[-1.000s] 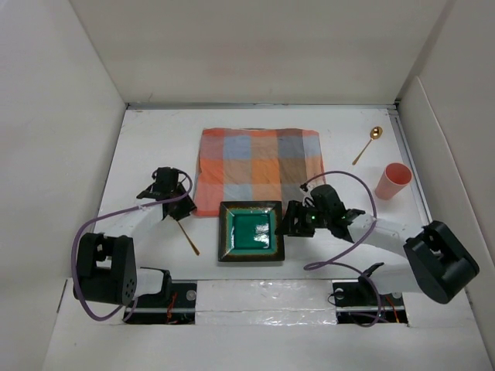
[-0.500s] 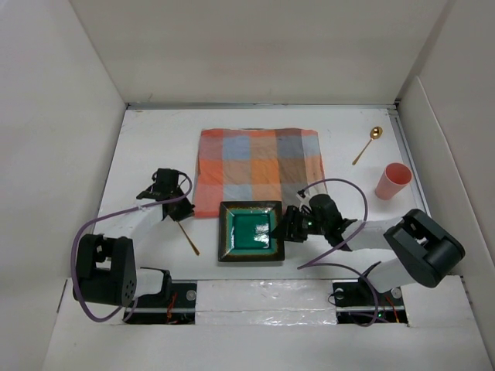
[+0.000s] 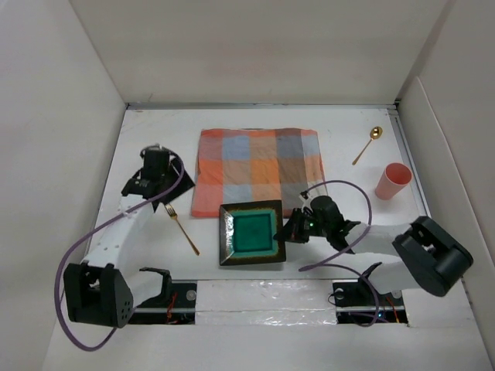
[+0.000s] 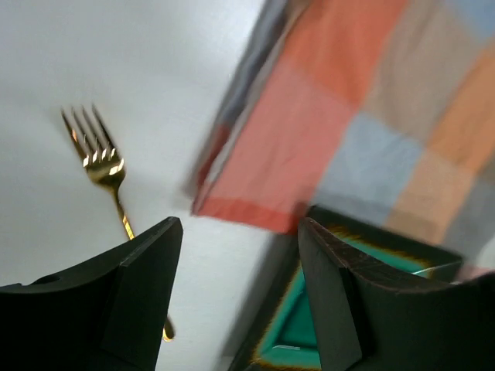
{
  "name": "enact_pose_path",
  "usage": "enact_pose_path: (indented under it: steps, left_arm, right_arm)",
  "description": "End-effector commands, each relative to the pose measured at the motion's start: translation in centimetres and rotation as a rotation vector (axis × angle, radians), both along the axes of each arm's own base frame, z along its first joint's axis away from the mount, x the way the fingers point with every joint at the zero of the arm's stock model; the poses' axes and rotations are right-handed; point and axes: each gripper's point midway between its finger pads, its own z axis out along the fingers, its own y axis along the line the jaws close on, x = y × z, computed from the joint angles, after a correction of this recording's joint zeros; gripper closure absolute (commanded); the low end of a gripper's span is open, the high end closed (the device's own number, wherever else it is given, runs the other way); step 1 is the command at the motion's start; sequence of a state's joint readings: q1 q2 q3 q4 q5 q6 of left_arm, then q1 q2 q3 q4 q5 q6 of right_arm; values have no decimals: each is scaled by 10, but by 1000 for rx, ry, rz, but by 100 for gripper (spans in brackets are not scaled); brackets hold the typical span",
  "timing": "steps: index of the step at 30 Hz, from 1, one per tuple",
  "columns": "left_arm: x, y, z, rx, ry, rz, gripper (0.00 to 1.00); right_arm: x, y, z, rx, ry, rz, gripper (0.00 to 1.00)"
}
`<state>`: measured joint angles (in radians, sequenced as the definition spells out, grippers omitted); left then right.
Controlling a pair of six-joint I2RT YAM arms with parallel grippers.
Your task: Set the dinner table for one person
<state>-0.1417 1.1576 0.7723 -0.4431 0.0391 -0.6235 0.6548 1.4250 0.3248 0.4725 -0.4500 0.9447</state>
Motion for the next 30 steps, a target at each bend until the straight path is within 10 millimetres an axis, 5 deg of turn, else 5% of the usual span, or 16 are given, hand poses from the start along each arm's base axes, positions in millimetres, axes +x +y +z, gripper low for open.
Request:
enact_pose_path:
  steps: [1,2,5,8,10,12,13,15,16,17,19,20,23,24,30]
  left_arm:
    - [32,13,94,70,-228,24,43]
    - [45,8,139,77,-331,10,44]
    - [52,6,165,73,-389,-5,48]
    - [62,-4,197,44,-461,-53,54]
    - [66,-15,209,5,-490,-101,63]
    - [70,-20,209,-9,-498,-124,67]
    - [72,-23,210,-21,-512,-138,73]
    - [71,-25,199,-29,-496,-142,76]
    - [71,-28,202,-42,-519,-155,80]
    - [70,-29,193,-47,-512,-158,81]
    - [71,-36,184,-73,-517,-188,94]
    - [71,-36,184,-73,-517,-188,94]
    - [73,-46,181,-110,-528,-217,100]
    - [74,-48,183,-118,-539,-223,100]
    - [78,-48,172,-118,-528,-215,100]
  right_arm:
    - [-8,-7,15,-55,-68,45,100]
    - [-7,-5,41,-49,-125,84,100]
    - [-10,-7,73,-30,-153,107,100]
    - [6,0,149,77,-264,103,100]
    - [30,-1,204,173,-328,82,100]
    - [59,-2,218,203,-318,57,100]
    - [69,2,241,238,-360,79,100]
    - [99,6,233,204,-364,88,100]
    - [119,3,253,198,-411,68,100]
    - [139,5,237,169,-378,62,100]
    - [179,2,250,171,-420,48,100]
    - [184,4,237,163,-384,45,100]
    - [212,3,240,186,-406,41,100]
    - [227,1,222,176,-367,32,100]
    - [243,-3,181,131,-284,85,100]
